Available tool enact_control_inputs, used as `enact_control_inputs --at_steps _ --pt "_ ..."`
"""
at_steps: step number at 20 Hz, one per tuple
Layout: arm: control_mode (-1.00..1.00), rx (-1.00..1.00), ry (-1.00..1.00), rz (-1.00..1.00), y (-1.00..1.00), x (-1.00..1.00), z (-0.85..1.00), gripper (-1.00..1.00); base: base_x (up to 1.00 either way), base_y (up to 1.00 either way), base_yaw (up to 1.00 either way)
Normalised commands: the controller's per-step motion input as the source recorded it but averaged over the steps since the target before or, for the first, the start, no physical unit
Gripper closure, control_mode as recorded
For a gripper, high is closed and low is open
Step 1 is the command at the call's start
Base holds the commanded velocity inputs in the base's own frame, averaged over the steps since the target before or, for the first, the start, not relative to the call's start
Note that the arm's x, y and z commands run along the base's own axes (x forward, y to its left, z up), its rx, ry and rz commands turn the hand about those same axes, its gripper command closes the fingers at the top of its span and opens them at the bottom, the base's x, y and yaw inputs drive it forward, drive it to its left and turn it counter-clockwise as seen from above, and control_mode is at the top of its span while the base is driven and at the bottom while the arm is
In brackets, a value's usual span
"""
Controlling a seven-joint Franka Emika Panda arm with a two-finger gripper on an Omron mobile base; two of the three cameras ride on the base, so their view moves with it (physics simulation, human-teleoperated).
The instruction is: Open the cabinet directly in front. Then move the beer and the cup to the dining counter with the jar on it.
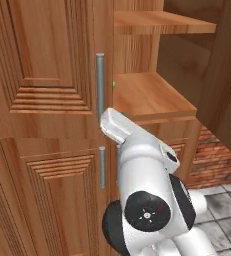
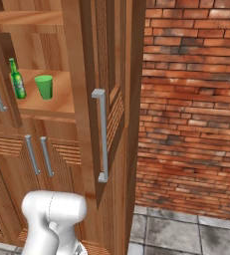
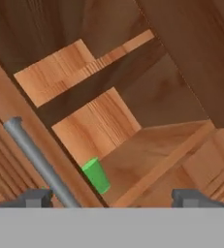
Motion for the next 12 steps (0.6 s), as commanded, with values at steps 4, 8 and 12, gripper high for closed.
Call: enact_control_inputs --at_steps 4,8,12 --pt "-1.0 0.41 0.0 0.15 -1.0 0.05 0.24 -1.0 0.0 0.0 0.0" --pt "-1.0 0.31 0.07 0.28 -1.0 0.09 0.04 -1.0 0.0 0.0 0.0" --pt "-1.0 0.22 0.05 0.28 -0.79 0.13 0.0 -1.0 0.0 0.0 0.0"
